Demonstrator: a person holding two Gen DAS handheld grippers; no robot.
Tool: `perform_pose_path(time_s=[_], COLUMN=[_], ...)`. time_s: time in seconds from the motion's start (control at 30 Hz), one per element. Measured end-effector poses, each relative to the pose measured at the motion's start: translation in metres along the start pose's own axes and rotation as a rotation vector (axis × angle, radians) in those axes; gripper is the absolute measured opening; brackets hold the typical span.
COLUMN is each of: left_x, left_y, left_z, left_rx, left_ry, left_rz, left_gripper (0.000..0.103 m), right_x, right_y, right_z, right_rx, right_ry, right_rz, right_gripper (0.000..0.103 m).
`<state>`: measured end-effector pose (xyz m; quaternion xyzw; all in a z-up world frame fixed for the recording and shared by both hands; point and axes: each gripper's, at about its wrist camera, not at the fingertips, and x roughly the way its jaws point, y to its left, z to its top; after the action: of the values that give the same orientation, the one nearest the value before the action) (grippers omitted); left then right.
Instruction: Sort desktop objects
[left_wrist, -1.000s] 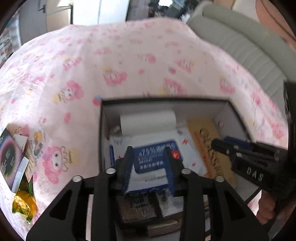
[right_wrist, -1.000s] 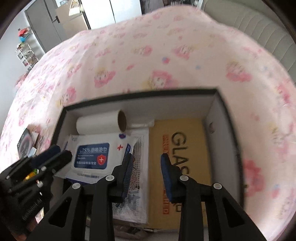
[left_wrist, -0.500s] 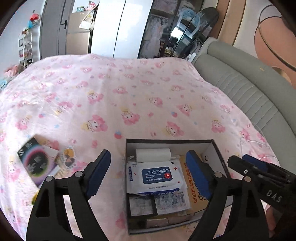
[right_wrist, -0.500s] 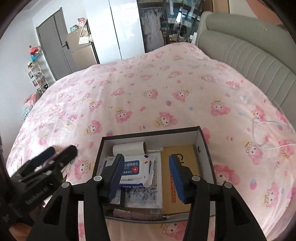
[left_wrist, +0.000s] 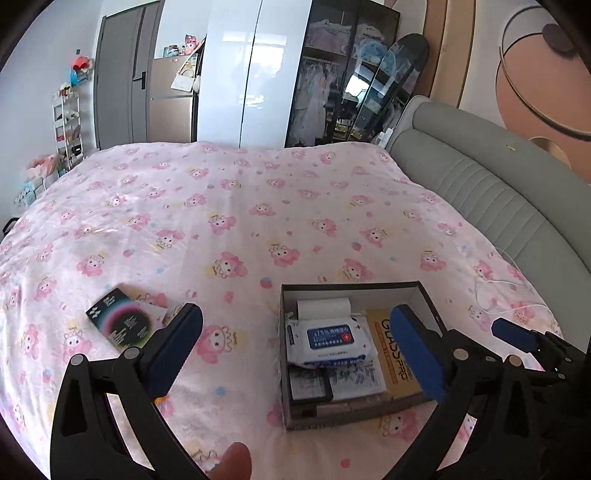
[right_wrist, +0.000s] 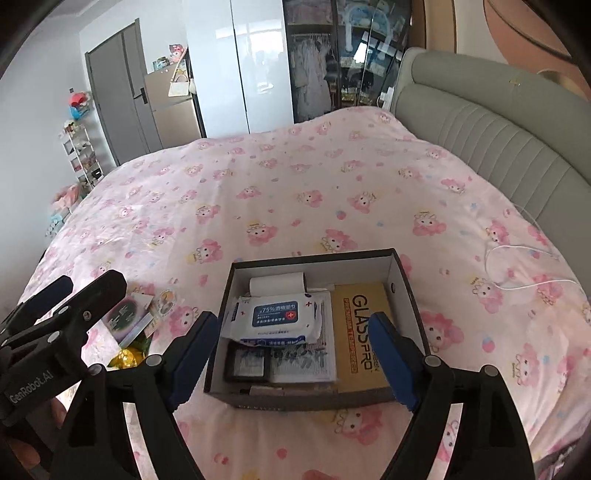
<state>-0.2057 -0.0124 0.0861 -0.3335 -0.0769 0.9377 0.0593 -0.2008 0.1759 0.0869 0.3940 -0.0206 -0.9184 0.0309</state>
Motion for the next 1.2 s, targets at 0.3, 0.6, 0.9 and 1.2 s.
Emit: perform_pose_path(time_s=[0.3,0.6,0.9,1.2], left_x=[-0.074,-0.118,-0.141,-0.147], left_y=[-0.008,0.001,-0.005,-0.003], left_z=[-0.04,-0.099,-0.155,-0.177], left_rx=[0.056,0.068,0.12,0.082], left_ry=[-0.045,-0.04,-0.01,0.009], left_rz=[0.011,0.047,0.069,0.065], left_gripper=[0.102,0.102,0.102,0.102], right_x=[-0.053,-0.087,-0.112,-0.114], right_y=[0.01,0.017,0.008,0.016], right_z=[-0.046,-0.11,-0.166,-0.175], right_rx=[-0.015,-0.018,-0.004,-0.02], right_ry=[-0.045,-0.076,-0.082,-0.087], right_rz=[0.015,0.036,0.026,0.029], right_gripper=[0.082,0.082,0.082,0.082])
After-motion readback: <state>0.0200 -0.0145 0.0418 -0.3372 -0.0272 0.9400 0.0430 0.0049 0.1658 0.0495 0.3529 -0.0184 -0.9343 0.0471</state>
